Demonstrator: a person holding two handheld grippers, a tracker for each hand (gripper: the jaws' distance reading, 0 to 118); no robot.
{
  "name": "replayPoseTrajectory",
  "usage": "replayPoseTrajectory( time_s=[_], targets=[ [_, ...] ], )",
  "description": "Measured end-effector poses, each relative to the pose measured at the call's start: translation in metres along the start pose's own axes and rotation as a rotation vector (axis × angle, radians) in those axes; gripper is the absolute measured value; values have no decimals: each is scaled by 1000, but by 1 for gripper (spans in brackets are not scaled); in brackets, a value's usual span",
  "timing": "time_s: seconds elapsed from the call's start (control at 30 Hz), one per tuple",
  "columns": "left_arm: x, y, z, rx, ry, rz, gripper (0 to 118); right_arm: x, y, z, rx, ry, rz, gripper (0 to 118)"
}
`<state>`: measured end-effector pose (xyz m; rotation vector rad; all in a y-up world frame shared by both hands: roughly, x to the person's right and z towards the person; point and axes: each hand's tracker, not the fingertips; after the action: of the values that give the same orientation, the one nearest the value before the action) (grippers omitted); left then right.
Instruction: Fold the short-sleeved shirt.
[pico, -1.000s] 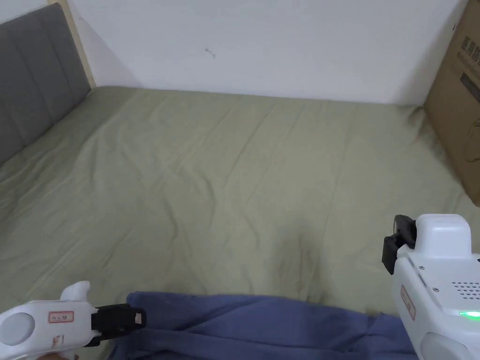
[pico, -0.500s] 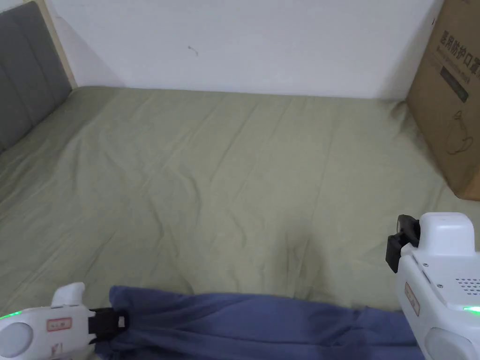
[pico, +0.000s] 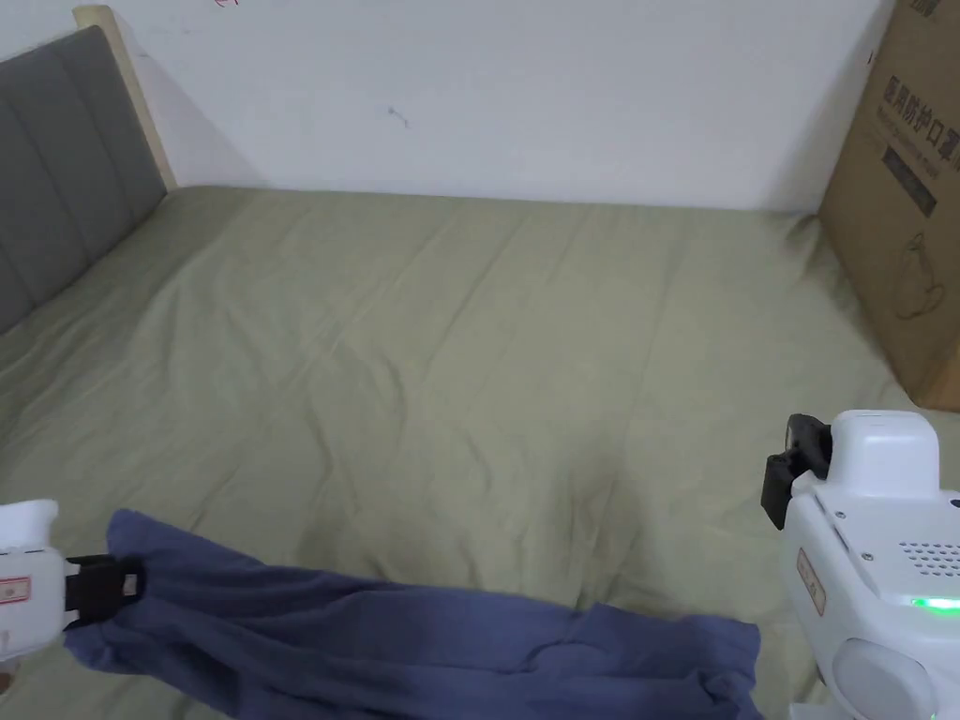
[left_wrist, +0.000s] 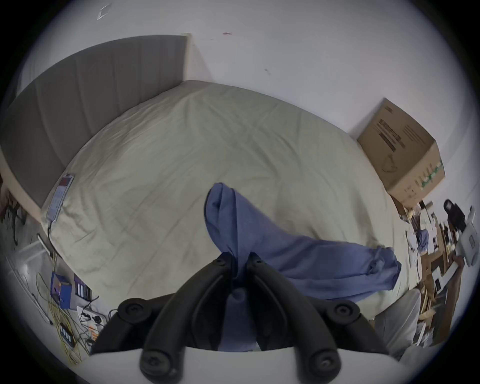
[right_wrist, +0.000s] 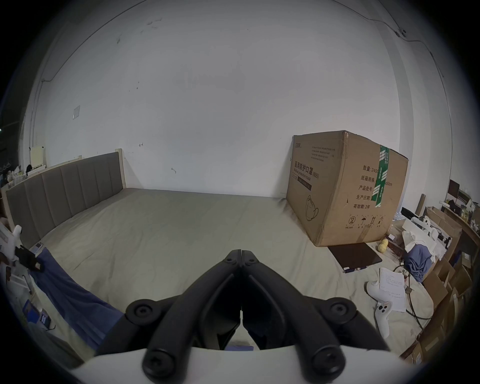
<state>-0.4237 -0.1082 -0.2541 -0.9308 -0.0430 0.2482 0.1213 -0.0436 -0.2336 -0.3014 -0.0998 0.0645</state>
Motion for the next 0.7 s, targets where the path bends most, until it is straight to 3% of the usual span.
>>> replayPoseTrajectory(
  time_s=[0.3,0.6,0.63,0.67,0.7],
  targets=[
    [142,-20,-54,-138,-148,-146,8,7,-1,10,4,5,7,0],
    [211,-56,-133,-305,-163,-224,8,25,-9,18,-15,-33,18,0],
    [216,-59,-137,-313,-140,-235,14,28,-10,18,-18,-38,16,0],
    [218,-61,-139,-318,-137,-249,28,30,-11,19,-22,-42,13,0],
    [218,-61,-140,-319,-143,-243,51,31,-11,19,-24,-45,9,0]
  ],
)
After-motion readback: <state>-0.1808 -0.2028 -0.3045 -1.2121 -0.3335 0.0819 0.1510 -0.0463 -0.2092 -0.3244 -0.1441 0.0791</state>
